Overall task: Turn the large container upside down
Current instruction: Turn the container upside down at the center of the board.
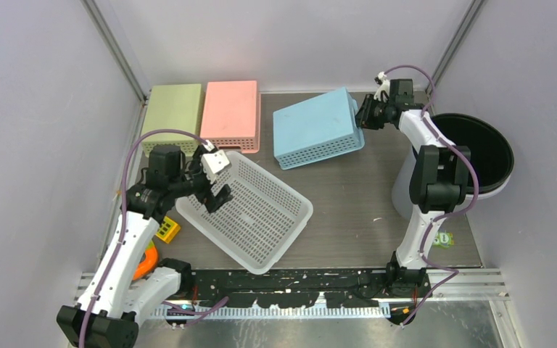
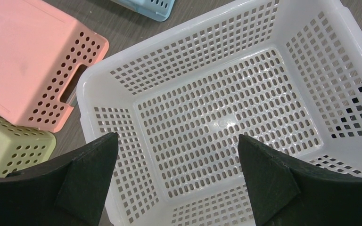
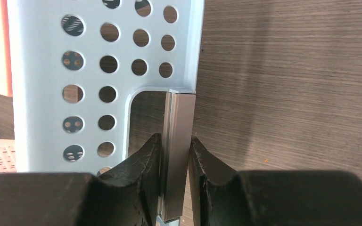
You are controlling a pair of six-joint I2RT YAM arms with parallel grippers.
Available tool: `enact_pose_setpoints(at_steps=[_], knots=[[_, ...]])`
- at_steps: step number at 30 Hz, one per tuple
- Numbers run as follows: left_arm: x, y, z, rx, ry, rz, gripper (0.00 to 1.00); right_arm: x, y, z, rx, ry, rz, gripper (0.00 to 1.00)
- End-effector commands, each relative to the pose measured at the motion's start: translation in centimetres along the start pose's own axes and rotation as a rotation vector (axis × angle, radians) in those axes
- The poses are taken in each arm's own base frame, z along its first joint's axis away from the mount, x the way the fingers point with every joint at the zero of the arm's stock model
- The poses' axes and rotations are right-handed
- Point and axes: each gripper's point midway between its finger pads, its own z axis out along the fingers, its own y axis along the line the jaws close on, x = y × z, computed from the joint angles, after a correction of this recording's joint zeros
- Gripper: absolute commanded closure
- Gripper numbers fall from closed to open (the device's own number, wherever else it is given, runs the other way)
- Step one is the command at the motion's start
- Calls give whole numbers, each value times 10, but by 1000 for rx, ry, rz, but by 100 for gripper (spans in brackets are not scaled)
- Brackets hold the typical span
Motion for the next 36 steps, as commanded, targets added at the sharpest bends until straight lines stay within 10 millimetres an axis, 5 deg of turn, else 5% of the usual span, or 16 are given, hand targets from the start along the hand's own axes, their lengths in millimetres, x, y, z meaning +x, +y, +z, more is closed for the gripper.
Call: enact_pose_setpoints(at_steps=[1, 36], knots=[[-8, -1, -2, 13, -41, -8, 0, -28, -7, -4, 30, -59, -51, 69], [-9, -1, -4, 33, -59, -32, 0, -30, -46, 16, 138, 0, -86, 62]])
